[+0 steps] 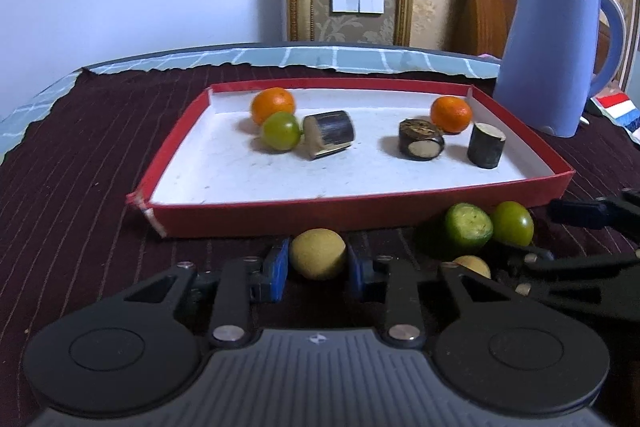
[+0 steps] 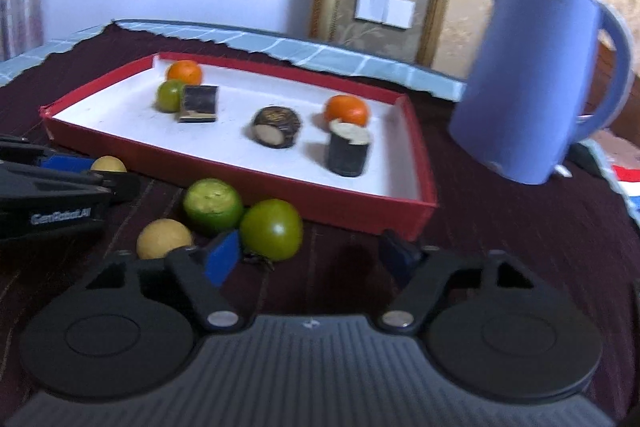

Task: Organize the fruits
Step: 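Close the left gripper on the yellow fruit while the right closes on the green lime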

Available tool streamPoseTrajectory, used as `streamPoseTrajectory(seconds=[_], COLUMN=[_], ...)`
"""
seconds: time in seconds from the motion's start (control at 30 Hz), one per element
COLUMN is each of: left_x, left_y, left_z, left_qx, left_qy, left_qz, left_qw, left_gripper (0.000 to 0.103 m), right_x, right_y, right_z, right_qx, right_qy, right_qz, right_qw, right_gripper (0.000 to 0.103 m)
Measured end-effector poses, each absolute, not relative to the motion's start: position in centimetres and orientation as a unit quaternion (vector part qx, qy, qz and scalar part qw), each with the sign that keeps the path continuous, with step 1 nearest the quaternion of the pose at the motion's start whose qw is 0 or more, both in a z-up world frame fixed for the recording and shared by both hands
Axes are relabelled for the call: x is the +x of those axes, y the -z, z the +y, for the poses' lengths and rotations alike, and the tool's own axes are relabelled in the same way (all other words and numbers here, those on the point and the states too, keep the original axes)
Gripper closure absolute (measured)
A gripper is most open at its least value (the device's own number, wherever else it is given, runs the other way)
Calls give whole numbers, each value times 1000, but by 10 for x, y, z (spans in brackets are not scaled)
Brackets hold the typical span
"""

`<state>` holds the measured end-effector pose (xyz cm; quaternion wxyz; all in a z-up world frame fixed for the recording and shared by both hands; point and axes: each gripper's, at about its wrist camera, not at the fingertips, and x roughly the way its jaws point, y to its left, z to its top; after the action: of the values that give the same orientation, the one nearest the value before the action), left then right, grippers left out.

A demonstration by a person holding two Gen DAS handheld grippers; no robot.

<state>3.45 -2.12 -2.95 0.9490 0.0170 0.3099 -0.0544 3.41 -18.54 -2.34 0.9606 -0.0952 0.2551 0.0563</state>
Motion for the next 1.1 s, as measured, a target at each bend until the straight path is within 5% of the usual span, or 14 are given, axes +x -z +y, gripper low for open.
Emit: streamPoseTrajectory(seconds=[0.3, 1.1], left_x=[33, 19], left_y=[32, 22], left_z=[-19, -5], left_qx=[26, 21], left_qy=[58, 71], left_qz=[307, 292], left_qw=[950, 954], left_gripper=[73, 73], right_x=[30, -17], right_y=[24, 12], right_z=[-194, -187], right_qx=[-42, 0], right_qy=[-100, -48], right_qz=[261, 202], right_qw=[959, 978], right_gripper=[74, 74])
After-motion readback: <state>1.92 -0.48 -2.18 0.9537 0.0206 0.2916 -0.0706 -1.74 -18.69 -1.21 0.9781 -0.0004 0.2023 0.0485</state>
